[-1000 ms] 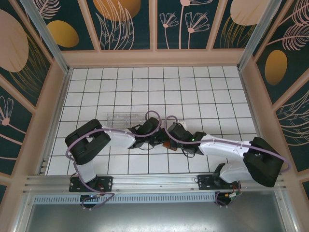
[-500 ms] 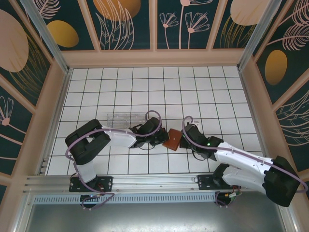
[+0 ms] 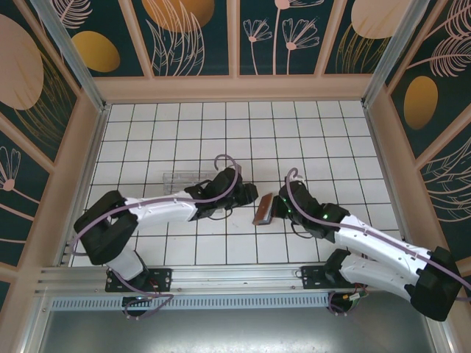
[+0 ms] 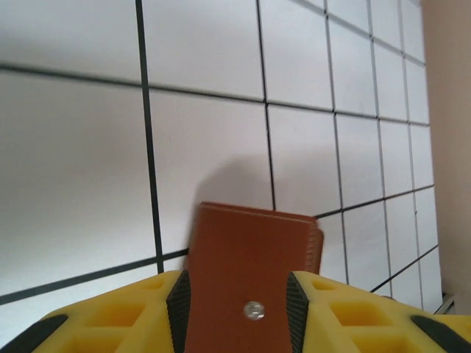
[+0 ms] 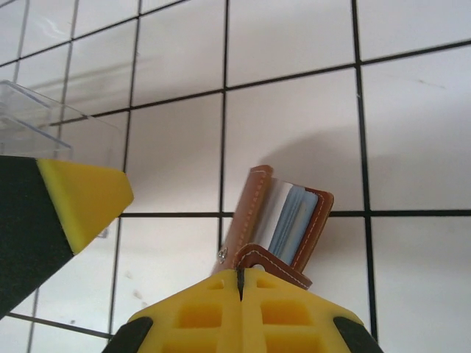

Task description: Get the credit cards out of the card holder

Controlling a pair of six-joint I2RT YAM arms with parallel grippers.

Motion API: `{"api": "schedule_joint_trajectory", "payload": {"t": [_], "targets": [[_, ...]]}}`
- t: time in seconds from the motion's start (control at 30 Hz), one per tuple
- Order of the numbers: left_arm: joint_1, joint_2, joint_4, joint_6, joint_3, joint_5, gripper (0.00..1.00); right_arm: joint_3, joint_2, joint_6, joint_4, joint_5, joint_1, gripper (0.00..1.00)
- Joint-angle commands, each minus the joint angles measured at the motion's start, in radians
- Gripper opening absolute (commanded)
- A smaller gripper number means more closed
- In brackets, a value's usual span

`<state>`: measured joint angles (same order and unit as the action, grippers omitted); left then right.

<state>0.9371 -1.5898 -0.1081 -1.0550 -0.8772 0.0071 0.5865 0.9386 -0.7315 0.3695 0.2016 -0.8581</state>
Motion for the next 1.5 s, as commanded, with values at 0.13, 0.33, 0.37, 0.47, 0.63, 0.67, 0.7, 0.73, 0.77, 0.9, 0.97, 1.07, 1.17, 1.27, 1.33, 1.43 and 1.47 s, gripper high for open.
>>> {"api": "schedule_joint_trajectory", "payload": {"t": [0.13,0.33,0.37,0.47,0.63,0.67,0.7,0.73,0.77,0.9,0.97,1.07,1.17,1.27,1.33,1.43,1.47], "targets": [[-0.012,0.103,0.055,0.081,0.014,-0.094,0.38,0.065,0.079,0.046,-0.008,-0.007,0.007,0.00],[-0.012,0.099,0.022,0.069,0.039,-0.066,0.37,0.051,0.052,0.051,0.001,-0.010,0.042,0.00],[-0.011,0.100,0.016,0.067,0.042,-0.065,0.37,0.059,0.053,0.058,-0.012,-0.029,0.048,0.00],[-0.012,0.109,0.011,0.066,0.046,-0.072,0.37,0.104,0.091,0.081,-0.028,-0.047,0.050,0.00],[-0.012,0.122,0.014,0.067,0.050,-0.079,0.37,0.136,0.141,0.107,-0.035,-0.054,0.049,0.00],[-0.012,0.125,0.015,0.068,0.052,-0.079,0.36,0.132,0.137,0.107,-0.035,-0.050,0.050,0.00],[-0.012,0.125,0.013,0.068,0.051,-0.079,0.36,0.129,0.132,0.109,-0.037,-0.050,0.049,0.00],[-0.012,0.126,0.012,0.067,0.053,-0.078,0.36,0.123,0.123,0.109,-0.037,-0.050,0.050,0.00],[-0.013,0.125,0.010,0.067,0.053,-0.079,0.35,0.119,0.116,0.106,-0.031,-0.043,0.050,0.00],[-0.011,0.107,0.006,0.070,0.042,-0.067,0.33,0.108,0.079,0.097,-0.026,-0.052,0.053,0.00],[-0.013,0.102,0.010,0.074,0.033,-0.066,0.33,0.115,0.064,0.090,-0.033,-0.071,0.051,0.00],[-0.012,0.106,0.014,0.074,0.031,-0.076,0.33,0.141,0.071,0.092,-0.038,-0.074,0.031,0.00],[-0.011,0.109,0.013,0.071,0.036,-0.078,0.33,0.134,0.086,0.097,-0.030,-0.037,0.032,0.00],[-0.012,0.104,0.012,0.070,0.038,-0.069,0.34,0.086,0.082,0.081,-0.023,-0.031,0.069,0.00],[-0.012,0.097,0.006,0.073,0.038,-0.055,0.33,0.045,0.060,0.061,-0.016,-0.019,0.094,0.00],[-0.011,0.078,-0.016,0.077,0.035,-0.027,0.33,-0.013,0.023,0.022,0.031,0.029,0.146,0.00],[-0.012,0.067,-0.025,0.080,0.032,-0.012,0.33,-0.030,0.015,0.014,0.051,0.045,0.169,0.00]]}}
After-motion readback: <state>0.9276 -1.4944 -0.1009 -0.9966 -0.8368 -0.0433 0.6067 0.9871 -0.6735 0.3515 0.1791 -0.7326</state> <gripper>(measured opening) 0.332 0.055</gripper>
